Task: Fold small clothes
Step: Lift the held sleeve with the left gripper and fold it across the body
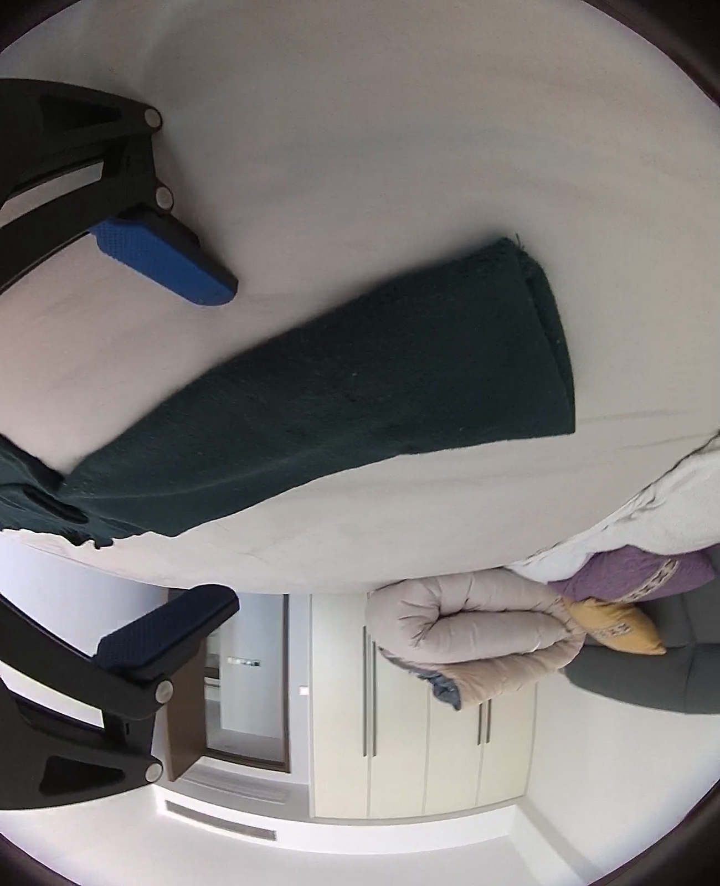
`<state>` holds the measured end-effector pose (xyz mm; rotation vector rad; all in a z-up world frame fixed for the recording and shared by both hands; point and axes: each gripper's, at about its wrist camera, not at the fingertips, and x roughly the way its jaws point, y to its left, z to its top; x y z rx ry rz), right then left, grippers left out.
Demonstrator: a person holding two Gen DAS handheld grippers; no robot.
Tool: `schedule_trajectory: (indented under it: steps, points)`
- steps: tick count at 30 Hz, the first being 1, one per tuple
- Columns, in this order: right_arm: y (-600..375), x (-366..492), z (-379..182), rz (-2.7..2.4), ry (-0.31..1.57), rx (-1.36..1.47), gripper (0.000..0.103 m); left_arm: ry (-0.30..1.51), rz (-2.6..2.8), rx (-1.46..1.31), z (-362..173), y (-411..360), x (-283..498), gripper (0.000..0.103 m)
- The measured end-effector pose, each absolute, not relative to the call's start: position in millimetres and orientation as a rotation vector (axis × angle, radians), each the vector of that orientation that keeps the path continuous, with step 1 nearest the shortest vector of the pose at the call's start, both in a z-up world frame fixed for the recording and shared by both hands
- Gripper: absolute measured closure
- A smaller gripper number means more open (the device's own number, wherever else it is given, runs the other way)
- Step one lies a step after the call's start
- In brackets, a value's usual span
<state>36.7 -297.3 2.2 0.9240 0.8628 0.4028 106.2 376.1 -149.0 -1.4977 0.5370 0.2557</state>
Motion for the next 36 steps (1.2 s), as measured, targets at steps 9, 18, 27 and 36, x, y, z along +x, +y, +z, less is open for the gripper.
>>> schedule_trajectory:
  steps: [9,18,27,36]
  points:
    - [-257,33,20,0.428,0.881,0.846,0.088,0.328,0.176,-1.604,-160,416,112,0.026]
    - [-254,37,-13,0.419,0.898,0.879,0.088,0.270,0.209,-1.634,-173,430,95,0.081]
    - [-262,33,-31,0.383,0.898,0.913,0.088,0.189,0.341,-1.697,-180,434,82,0.061]
    - [-258,33,-38,0.383,0.908,0.903,0.088,0.277,0.304,-1.659,-179,441,97,0.068]
